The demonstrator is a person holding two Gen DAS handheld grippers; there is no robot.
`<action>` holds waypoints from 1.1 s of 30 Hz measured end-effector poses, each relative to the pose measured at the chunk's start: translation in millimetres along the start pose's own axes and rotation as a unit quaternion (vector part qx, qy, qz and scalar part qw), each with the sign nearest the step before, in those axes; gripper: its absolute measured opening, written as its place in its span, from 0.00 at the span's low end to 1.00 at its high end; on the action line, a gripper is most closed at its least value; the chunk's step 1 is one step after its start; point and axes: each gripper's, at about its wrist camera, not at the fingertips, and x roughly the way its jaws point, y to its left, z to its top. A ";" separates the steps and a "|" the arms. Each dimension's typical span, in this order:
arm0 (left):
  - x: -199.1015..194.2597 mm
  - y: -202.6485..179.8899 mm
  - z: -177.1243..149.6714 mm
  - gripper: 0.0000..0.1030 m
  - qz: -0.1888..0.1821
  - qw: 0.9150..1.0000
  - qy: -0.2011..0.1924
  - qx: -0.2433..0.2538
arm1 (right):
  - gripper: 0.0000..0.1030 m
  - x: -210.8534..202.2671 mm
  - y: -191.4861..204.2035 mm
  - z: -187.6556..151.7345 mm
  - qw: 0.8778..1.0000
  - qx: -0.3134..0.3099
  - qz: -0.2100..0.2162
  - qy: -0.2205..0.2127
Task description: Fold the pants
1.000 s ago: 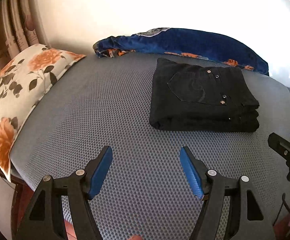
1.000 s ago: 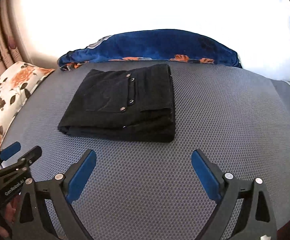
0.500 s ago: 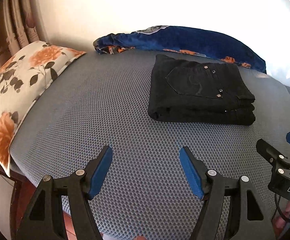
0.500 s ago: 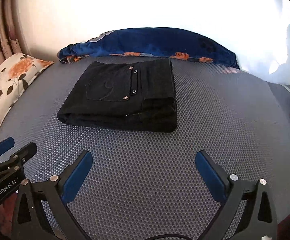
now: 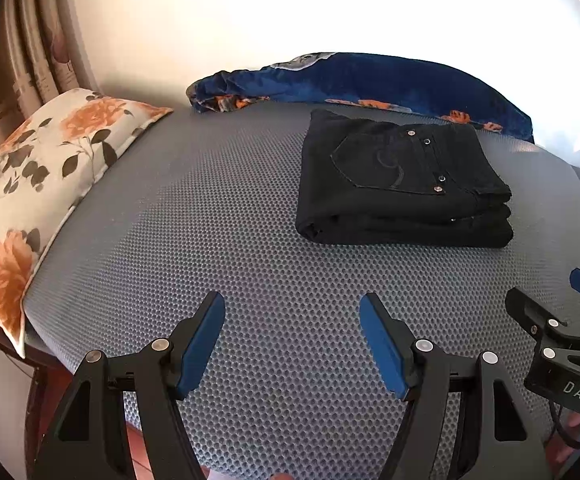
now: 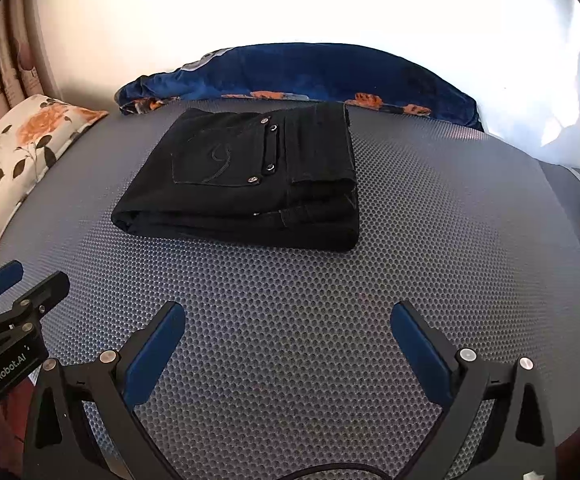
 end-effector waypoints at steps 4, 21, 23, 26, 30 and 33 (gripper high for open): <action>-0.5 -1.1 -0.1 0.68 0.006 1.000 -0.002 0.003 | 0.99 1.8 0.2 0.5 1.000 -0.001 0.000 0.002; 0.5 -4.5 0.9 0.68 0.006 1.000 0.000 0.013 | 0.99 5.4 0.9 0.0 1.000 0.000 0.002 0.015; 1.2 -4.6 0.7 0.68 0.007 1.000 0.000 0.014 | 0.99 5.9 0.2 -0.2 1.000 0.002 0.004 0.017; 2.4 -5.0 1.0 0.68 0.006 1.000 0.002 0.017 | 0.99 7.5 -1.2 -0.1 1.000 0.004 0.004 0.020; 3.6 -4.9 1.1 0.68 0.004 1.000 0.004 0.016 | 0.99 8.1 -1.8 0.4 1.000 0.006 0.005 0.021; 4.8 -4.4 1.4 0.68 0.001 1.000 0.006 0.015 | 0.99 8.5 -1.6 0.2 1.000 0.006 0.004 0.022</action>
